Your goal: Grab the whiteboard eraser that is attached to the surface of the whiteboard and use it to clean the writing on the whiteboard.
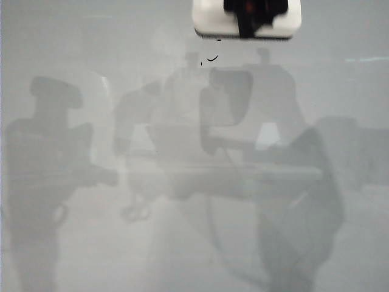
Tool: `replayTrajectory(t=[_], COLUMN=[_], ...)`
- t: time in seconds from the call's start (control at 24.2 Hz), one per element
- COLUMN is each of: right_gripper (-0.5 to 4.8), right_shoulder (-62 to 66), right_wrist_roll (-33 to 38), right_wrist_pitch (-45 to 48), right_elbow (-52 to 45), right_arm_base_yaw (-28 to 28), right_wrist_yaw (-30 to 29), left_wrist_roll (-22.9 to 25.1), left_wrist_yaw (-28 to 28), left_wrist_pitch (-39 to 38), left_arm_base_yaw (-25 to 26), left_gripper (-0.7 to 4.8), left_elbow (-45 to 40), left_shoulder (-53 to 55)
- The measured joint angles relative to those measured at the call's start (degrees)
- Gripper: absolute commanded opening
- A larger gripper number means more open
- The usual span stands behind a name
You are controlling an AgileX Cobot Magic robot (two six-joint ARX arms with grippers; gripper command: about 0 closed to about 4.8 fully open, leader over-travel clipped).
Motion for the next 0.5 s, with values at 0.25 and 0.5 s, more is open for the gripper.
replayTrajectory(t=[0.25, 0.5], right_gripper=[2.43, 2.41], right_shoulder=[2.0, 5.0], right_wrist_roll=[-14.9, -20.1], right_wrist_pitch=[19.9, 26.6], right_elbow=[-7.4, -7.3], right_arm_base_yaw=[-5.6, -10.1], right_wrist_yaw=[-7.8, -9.7], left_wrist_roll=[0.0, 0.0], left_wrist_yaw=[0.0, 0.0], left_wrist_pitch=[0.0, 0.0], left_arm_base_yaw=[0.0, 0.0], left_gripper=[-0.06, -0.06], left_elbow=[0.0, 0.0], left_shoulder=[-0.2, -0.2])
